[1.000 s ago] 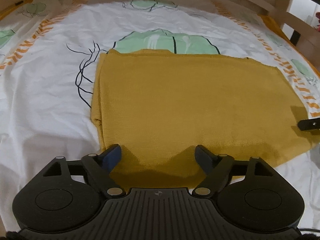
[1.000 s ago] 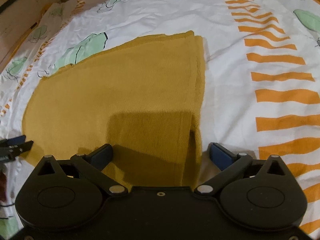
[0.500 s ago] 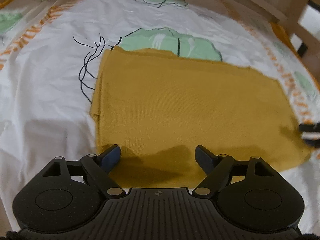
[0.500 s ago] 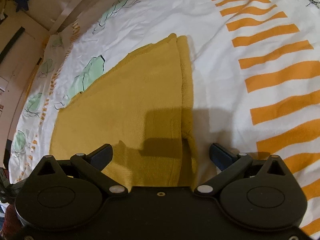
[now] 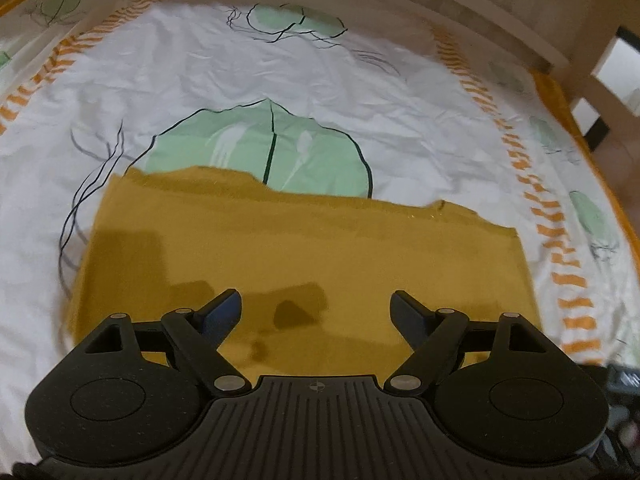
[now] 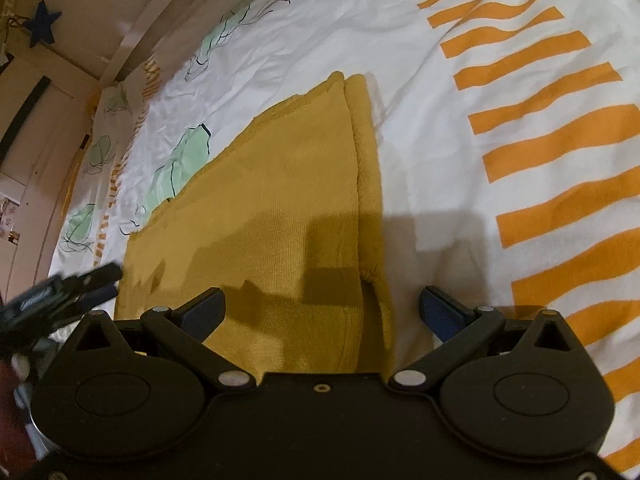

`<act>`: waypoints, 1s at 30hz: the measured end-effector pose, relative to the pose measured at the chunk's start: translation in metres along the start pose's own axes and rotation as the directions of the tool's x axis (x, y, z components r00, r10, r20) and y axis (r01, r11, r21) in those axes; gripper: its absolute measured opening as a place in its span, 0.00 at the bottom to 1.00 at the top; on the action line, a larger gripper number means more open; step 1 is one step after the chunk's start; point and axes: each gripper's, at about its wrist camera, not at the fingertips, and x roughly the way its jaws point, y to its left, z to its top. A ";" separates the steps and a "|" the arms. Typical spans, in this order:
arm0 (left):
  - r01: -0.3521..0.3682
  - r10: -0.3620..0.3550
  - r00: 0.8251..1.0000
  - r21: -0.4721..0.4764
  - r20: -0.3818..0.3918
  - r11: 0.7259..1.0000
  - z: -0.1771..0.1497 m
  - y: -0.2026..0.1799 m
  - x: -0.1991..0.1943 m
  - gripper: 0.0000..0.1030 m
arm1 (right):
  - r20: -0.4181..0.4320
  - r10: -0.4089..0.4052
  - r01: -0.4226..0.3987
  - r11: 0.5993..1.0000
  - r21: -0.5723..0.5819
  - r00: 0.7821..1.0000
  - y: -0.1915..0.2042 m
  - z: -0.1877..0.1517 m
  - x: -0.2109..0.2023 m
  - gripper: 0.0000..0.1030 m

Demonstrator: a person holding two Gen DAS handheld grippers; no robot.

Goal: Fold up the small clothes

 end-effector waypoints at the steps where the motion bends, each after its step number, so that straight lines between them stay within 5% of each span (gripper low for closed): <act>1: -0.016 0.016 1.000 0.005 -0.003 1.000 0.002 -0.004 0.006 0.78 | -0.001 0.002 -0.002 1.000 0.001 1.000 -0.001 0.000 0.000 1.00; 15: -0.148 0.157 0.984 0.101 -0.086 0.984 0.004 -0.028 0.058 0.78 | -0.004 0.031 -0.031 0.999 0.020 1.000 -0.007 0.003 0.000 1.00; 30: -0.144 0.157 0.982 0.116 -0.109 0.983 0.003 -0.026 0.071 0.86 | 0.030 0.082 -0.084 0.996 0.035 0.996 -0.015 0.005 0.000 1.00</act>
